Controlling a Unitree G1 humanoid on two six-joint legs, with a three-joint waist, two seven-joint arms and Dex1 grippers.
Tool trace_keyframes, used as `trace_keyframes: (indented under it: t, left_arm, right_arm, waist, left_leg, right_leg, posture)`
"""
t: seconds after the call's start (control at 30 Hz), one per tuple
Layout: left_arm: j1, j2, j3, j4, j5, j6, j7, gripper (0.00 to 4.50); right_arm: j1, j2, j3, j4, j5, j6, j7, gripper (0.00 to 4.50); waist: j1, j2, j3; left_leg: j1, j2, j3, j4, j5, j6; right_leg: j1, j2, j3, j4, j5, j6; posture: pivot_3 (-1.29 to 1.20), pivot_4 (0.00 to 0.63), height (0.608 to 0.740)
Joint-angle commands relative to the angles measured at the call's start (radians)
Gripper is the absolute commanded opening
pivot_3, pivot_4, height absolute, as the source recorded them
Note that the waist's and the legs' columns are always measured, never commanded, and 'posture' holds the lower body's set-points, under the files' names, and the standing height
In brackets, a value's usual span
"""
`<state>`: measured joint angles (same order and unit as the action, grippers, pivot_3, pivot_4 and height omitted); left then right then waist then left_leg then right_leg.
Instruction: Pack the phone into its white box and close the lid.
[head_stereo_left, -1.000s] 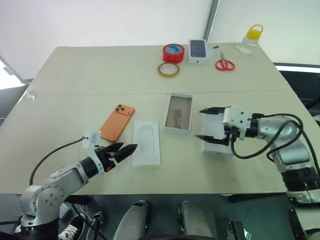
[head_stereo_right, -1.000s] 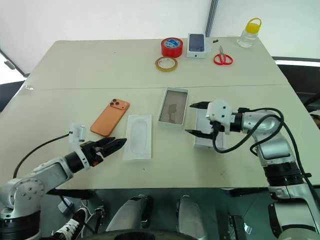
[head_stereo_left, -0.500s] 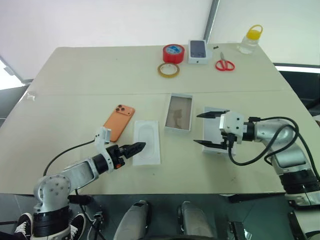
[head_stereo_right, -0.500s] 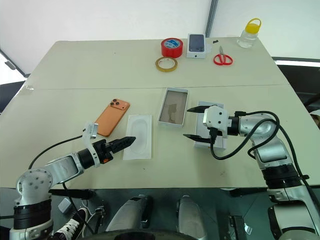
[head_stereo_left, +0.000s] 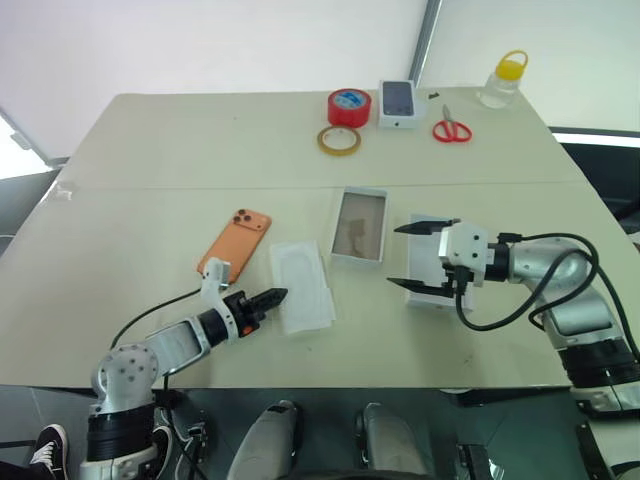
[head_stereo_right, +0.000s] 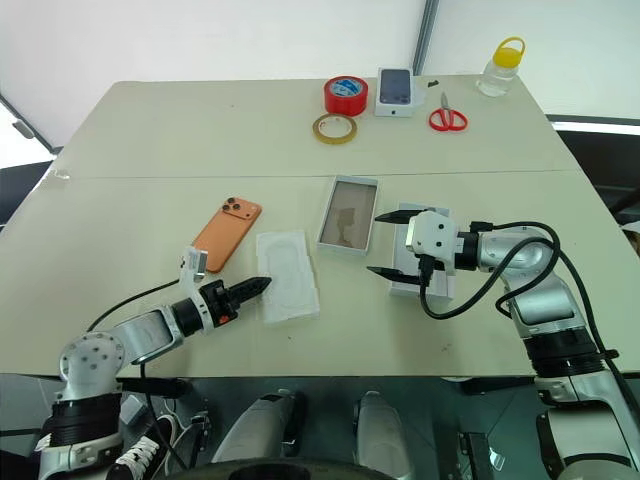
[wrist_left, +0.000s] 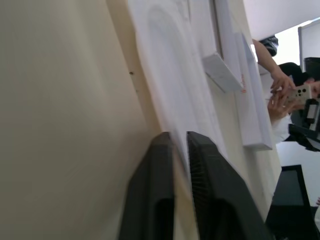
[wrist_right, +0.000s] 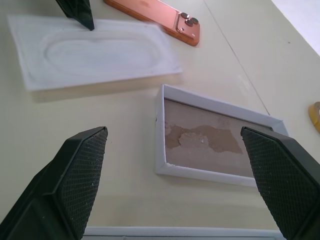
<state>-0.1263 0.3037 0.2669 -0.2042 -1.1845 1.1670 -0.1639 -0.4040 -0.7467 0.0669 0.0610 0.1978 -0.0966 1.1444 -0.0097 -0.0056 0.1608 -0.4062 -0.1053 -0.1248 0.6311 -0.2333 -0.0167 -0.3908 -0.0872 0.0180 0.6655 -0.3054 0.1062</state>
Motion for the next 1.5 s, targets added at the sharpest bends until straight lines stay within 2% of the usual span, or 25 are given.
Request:
trace_keyframes:
  t: [0.03, 0.23, 0.43, 0.6, 0.83, 0.93, 1.03, 1.17, 1.37, 1.5]
  left_arm:
    - [0.001, -0.009, 0.003, 0.032, 0.009, 0.013, 0.044, 0.08]
    - [-0.013, 0.002, 0.038, 0.024, -0.04, 0.017, 0.063, 0.08]
    - [-0.072, 0.134, 0.077, 0.018, -0.018, 0.001, 0.017, 0.08]
    - [-0.12, 0.188, 0.096, 0.028, -0.024, -0.018, -0.026, 0.08]
    - [-0.156, 0.222, 0.113, 0.019, -0.03, -0.026, -0.041, 0.08]
    - [-0.155, 0.217, 0.132, 0.028, -0.047, -0.029, -0.035, 0.0]
    - [-0.149, 0.211, 0.13, 0.018, -0.044, -0.031, -0.033, 0.0]
    - [-0.162, 0.201, 0.141, 0.031, -0.059, -0.03, -0.024, 0.0]
    - [-0.191, 0.192, 0.159, 0.056, -0.135, -0.009, 0.006, 0.0]
    - [-0.212, 0.195, 0.182, 0.105, -0.272, 0.021, 0.039, 0.0]
  right_arm:
    - [-0.028, -0.006, -0.019, -0.046, 0.008, -0.005, -0.009, 4.5]
    - [-0.036, 0.011, -0.013, -0.037, 0.019, 0.009, -0.013, 4.5]
    - [-0.09, 0.105, 0.076, -0.013, -0.005, 0.115, -0.032, 4.5]
    - [-0.177, 0.208, 0.168, 0.1, -0.087, 0.182, -0.079, 4.5]
    - [-0.283, 0.273, 0.223, 0.285, -0.191, 0.231, -0.143, 4.5]
    - [-0.284, 0.258, 0.238, 0.316, -0.214, 0.217, -0.117, 3.61]
    - [-0.277, 0.253, 0.244, 0.328, -0.231, 0.202, -0.111, 2.05]
    - [-0.248, 0.26, 0.229, 0.229, -0.168, 0.221, -0.04, 0.04]
    - [-0.177, 0.258, 0.236, 0.043, -0.098, 0.259, 0.033, 0.04]
    - [-0.1, 0.253, 0.285, -0.024, -0.147, 0.203, 0.019, 0.04]
  waist:
    - [-0.001, 0.0, 0.0]
    - [-0.001, 0.0, 0.0]
    - [-0.008, -0.001, 0.001]
    - [-0.004, -0.002, 0.001]
    - [-0.003, -0.002, 0.001]
    - [-0.004, -0.002, 0.001]
    - [-0.005, -0.002, 0.001]
    - [-0.006, -0.002, 0.001]
    - [-0.006, -0.002, 0.001]
    - [-0.004, -0.002, 0.001]
  left_leg:
    - [0.0, 0.0, 0.0, 0.0, 0.0, 0.0]
    - [0.0, 0.0, 0.0, 0.0, 0.0, 0.0]
    - [0.0, 0.001, 0.0, -0.001, 0.0, -0.001]
    - [-0.001, 0.001, 0.0, 0.0, 0.003, -0.005]
    - [-0.002, 0.0, 0.0, -0.001, 0.004, -0.007]
    - [-0.002, 0.0, -0.001, -0.001, 0.004, -0.007]
    - [-0.002, 0.0, 0.0, -0.001, 0.004, -0.007]
    - [-0.002, 0.0, -0.001, -0.001, 0.004, -0.007]
    - [-0.002, 0.0, -0.001, -0.001, 0.004, -0.007]
    - [-0.002, 0.0, -0.002, -0.001, 0.004, -0.007]
  right_leg:
    - [0.0, 0.0, 0.0, 0.0, 0.0, 0.0]
    - [0.0, 0.0, 0.0, 0.0, 0.0, 0.0]
    - [-0.001, 0.002, 0.0, 0.001, 0.0, 0.0]
    - [-0.002, 0.001, 0.0, 0.0, 0.0, -0.001]
    - [-0.003, 0.001, 0.0, 0.0, 0.0, 0.0]
    - [-0.003, 0.001, 0.0, 0.0, 0.0, 0.0]
    - [-0.004, 0.001, 0.0, 0.0, 0.0, 0.0]
    - [-0.004, 0.001, 0.0, 0.001, 0.0, 0.0]
    - [-0.004, 0.001, 0.0, 0.001, 0.0, 0.0]
    - [-0.004, 0.001, 0.0, 0.001, 0.0, 0.0]
  posture:
    - [0.0, 0.15, 0.74]
    - [0.0, 0.15, 0.74]
    - [0.0, 0.15, 0.74]
    - [0.0, 0.15, 0.74]
    - [0.0, 0.15, 0.74]
    - [0.0, 0.15, 0.74]
    - [0.0, 0.15, 0.74]
    - [0.0, 0.15, 0.74]
    - [0.0, 0.15, 0.74]
    - [0.0, 0.15, 0.74]
